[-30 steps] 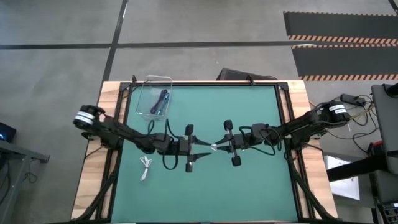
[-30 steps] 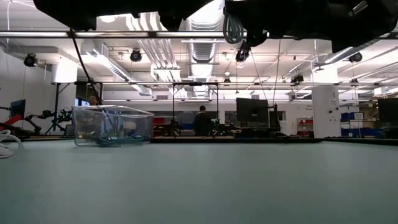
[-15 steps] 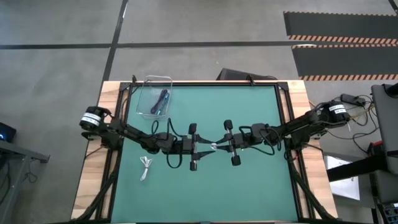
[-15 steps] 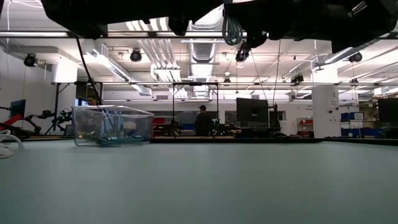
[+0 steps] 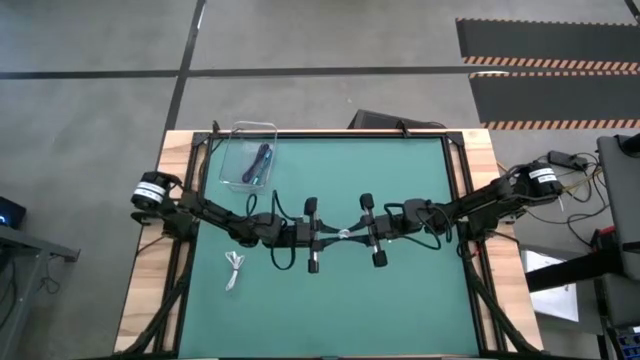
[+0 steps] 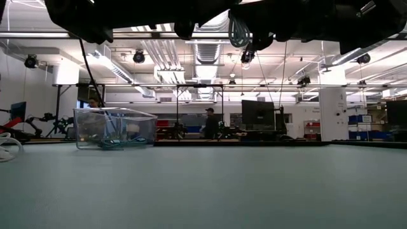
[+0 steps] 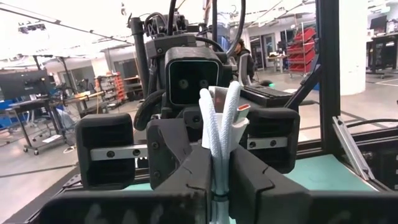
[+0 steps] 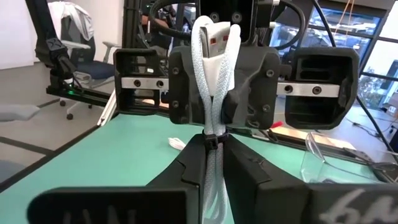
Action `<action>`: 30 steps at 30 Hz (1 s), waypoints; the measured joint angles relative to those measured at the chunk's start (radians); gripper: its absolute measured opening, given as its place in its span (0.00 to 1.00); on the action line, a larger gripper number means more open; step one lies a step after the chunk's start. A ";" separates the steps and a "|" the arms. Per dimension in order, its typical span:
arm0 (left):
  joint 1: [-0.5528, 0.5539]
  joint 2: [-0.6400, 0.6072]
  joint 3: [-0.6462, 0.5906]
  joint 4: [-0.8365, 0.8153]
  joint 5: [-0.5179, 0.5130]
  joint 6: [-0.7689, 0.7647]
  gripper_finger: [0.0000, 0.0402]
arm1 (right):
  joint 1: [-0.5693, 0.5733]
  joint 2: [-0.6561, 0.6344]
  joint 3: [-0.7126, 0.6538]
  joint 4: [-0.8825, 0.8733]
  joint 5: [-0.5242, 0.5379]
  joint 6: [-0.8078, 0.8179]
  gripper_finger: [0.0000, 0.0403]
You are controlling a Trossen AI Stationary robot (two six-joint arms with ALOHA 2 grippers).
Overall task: Pick and place USB-C Cables
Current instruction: Put the right white charger cable into the transparent bin
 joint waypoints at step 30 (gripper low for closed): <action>-0.001 -0.056 -0.015 -0.061 -0.001 -0.055 0.04 | -0.001 -0.093 0.000 -0.206 0.084 0.108 0.50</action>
